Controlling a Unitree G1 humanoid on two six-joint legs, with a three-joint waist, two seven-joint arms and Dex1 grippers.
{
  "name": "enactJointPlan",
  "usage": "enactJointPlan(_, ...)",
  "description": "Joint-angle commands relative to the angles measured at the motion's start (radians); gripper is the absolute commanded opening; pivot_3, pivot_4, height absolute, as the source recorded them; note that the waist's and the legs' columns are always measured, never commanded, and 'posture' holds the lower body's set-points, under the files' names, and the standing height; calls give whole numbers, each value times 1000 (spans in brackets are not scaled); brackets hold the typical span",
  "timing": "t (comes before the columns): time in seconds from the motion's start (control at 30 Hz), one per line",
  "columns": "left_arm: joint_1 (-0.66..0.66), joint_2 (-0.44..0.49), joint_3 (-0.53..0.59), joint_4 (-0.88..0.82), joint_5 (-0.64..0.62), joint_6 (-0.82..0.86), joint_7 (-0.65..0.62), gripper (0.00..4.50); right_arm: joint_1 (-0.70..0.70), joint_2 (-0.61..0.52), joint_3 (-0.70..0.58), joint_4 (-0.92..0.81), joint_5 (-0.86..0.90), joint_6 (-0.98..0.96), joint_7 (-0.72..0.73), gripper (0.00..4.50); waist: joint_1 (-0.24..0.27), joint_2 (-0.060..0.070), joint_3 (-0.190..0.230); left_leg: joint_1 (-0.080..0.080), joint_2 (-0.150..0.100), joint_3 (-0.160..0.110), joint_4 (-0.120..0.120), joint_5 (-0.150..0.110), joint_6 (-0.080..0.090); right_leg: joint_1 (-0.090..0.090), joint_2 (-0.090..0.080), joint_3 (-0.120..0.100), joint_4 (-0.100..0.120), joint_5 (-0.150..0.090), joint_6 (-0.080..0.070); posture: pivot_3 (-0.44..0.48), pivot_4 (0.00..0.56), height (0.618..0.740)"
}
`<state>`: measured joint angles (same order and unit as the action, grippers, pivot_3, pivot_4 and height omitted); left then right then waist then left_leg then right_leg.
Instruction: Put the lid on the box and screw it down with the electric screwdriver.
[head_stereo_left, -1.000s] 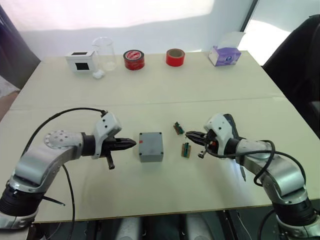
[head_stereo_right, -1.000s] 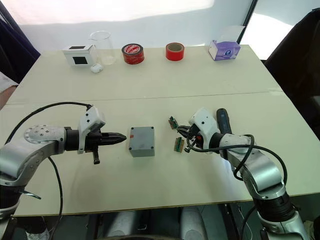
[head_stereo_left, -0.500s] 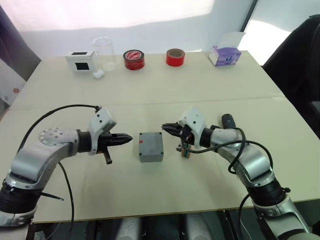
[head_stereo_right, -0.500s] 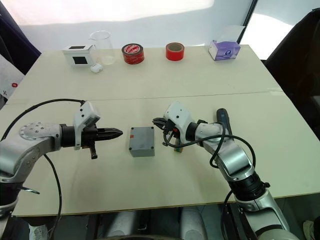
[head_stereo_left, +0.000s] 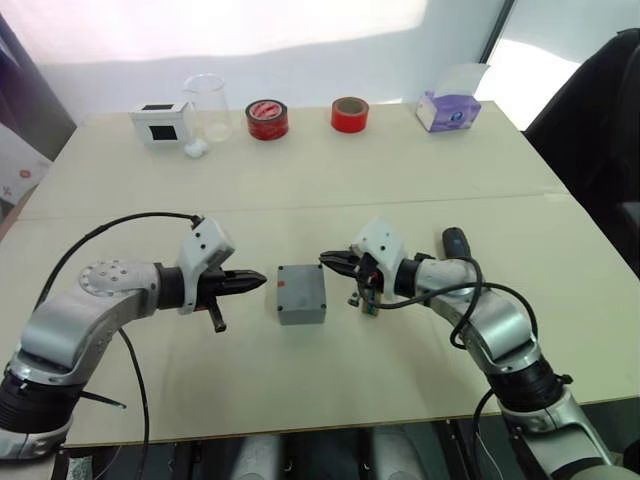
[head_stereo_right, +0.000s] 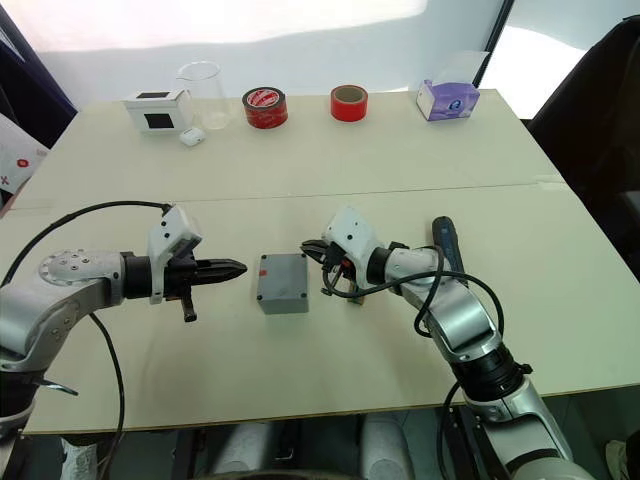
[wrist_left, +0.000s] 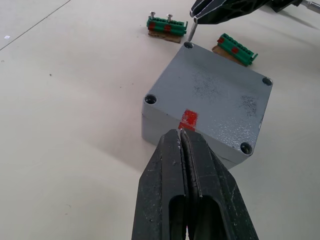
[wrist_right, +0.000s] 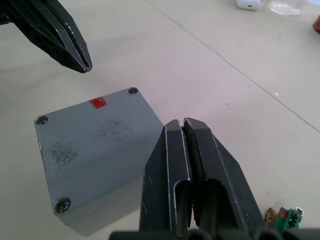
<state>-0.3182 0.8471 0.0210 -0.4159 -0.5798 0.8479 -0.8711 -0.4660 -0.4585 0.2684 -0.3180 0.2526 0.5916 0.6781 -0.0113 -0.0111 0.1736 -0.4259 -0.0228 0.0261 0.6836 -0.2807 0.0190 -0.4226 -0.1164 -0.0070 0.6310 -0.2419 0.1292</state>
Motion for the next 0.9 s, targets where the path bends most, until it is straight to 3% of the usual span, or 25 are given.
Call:
enactJointPlan(0.03,-4,12,22,-27,-6,-5,0,0,-10,8,-3,-13,-8,-11,2,20,0,0,0,0,0,0,0,0,0,0,0,0,0,0,0,0,150,740)
enactJointPlan(0.83,-10,4,17,-18,2,-15,6,0,-10,11,19,41,-50,-16,32,20,0,0,0,0,0,0,0,0,0,0,0,0,0,0,0,0,150,740)
enactJointPlan(0.9,-12,2,16,-20,0,-13,9,0,-12,9,18,49,-54,-18,34,532,0,0,0,0,0,0,0,0,0,0,0,0,0,0,0,0,150,740)
